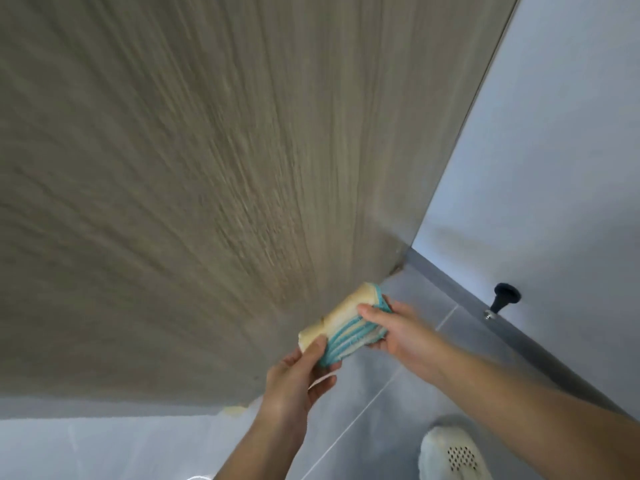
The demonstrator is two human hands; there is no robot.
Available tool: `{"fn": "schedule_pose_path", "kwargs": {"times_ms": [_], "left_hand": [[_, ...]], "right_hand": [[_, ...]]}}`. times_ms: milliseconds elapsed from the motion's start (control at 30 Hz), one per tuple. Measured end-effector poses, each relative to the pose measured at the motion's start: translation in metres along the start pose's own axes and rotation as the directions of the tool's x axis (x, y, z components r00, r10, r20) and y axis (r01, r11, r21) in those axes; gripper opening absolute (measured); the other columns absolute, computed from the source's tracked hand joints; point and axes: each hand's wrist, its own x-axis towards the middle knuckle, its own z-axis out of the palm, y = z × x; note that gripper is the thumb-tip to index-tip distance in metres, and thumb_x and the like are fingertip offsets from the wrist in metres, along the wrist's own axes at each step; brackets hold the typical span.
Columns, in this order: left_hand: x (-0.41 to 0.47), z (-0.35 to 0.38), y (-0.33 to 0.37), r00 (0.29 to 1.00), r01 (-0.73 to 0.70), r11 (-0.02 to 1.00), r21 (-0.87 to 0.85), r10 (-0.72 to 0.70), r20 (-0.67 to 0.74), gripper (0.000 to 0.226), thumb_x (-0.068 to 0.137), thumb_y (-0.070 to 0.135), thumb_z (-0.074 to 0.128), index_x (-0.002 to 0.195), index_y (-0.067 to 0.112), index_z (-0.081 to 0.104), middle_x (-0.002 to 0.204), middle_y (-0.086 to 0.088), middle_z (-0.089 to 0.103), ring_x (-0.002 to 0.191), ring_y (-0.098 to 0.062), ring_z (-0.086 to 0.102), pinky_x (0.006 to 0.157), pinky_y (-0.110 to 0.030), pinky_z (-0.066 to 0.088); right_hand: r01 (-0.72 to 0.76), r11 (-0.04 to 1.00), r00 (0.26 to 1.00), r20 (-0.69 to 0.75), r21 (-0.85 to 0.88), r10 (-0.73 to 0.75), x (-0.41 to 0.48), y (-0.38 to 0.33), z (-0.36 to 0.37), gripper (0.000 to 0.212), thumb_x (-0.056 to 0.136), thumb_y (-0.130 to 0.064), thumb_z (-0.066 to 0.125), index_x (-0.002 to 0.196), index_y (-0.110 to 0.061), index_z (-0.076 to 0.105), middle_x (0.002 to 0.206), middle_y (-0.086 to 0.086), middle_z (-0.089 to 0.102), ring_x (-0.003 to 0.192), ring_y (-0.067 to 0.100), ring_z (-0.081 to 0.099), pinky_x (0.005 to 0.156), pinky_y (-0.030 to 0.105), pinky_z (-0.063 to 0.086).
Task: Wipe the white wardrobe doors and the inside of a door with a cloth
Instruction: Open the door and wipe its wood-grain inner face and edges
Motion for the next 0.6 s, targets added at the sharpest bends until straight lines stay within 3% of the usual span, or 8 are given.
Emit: {"fn": "schedule_pose_path", "kwargs": {"times_ms": [200, 333, 467, 533, 600], "left_hand": [[0.086, -0.001, -0.043, 0.973, 0.213, 0.977, 0.033, -0.208, -0.103, 0.013, 0.093, 0.014, 0.063, 0.099, 0.003, 0.066, 0.08, -0.011, 0.071, 0.065, -0.019, 0.068, 0.059, -0.03, 0.053], [0.119, 0.005, -0.052, 0.934, 0.283, 0.938, -0.202, -0.318, -0.164, 0.01, 0.095, 0.004, 0.058, 0.091, -0.005, 0.058, 0.079, -0.021, 0.059, 0.054, -0.026, 0.06, 0.039, -0.026, 0.052], [0.145, 0.004, -0.058, 0.907, 0.289, 0.903, -0.319, -0.365, -0.21, 0.017, 0.097, 0.007, 0.056, 0.084, -0.005, 0.054, 0.071, -0.021, 0.059, 0.05, -0.027, 0.06, 0.035, -0.026, 0.05], [0.151, 0.004, -0.059, 0.906, 0.288, 0.894, -0.342, -0.37, -0.204, 0.015, 0.097, 0.008, 0.055, 0.09, -0.006, 0.055, 0.071, -0.021, 0.06, 0.051, -0.027, 0.06, 0.035, -0.026, 0.05], [0.151, 0.005, -0.06, 0.908, 0.271, 0.892, -0.362, -0.362, -0.213, 0.013, 0.097, 0.007, 0.055, 0.103, -0.005, 0.054, 0.08, -0.021, 0.057, 0.064, -0.027, 0.056, 0.035, -0.026, 0.051]], "right_hand": [[-0.274, 0.955, 0.949, -0.194, -0.117, 0.248, 0.077, 0.052, -0.028, 0.02, 0.087, -0.01, 0.069, 0.105, -0.003, 0.064, 0.088, 0.013, 0.068, 0.071, 0.018, 0.064, 0.057, 0.024, 0.051], [-0.35, 0.92, 0.906, -0.313, -0.176, 0.285, 0.126, 0.079, -0.023, 0.035, 0.081, -0.011, 0.076, 0.109, 0.004, 0.063, 0.093, 0.019, 0.067, 0.069, 0.023, 0.065, 0.046, 0.025, 0.049], [-0.355, 0.919, 0.878, -0.4, -0.174, 0.263, 0.157, 0.094, -0.01, 0.034, 0.08, -0.011, 0.077, 0.107, 0.003, 0.061, 0.093, 0.018, 0.063, 0.061, 0.02, 0.059, 0.032, 0.017, 0.04], [-0.354, 0.916, 0.864, -0.44, -0.189, 0.243, 0.165, 0.098, -0.007, 0.037, 0.077, -0.013, 0.079, 0.107, 0.002, 0.063, 0.098, 0.018, 0.067, 0.071, 0.026, 0.066, 0.038, 0.019, 0.045], [-0.356, 0.917, 0.856, -0.456, -0.179, 0.244, 0.166, 0.1, -0.005, 0.038, 0.077, -0.014, 0.079, 0.108, 0.0, 0.063, 0.104, 0.018, 0.069, 0.087, 0.029, 0.069, 0.055, 0.028, 0.055]]}}
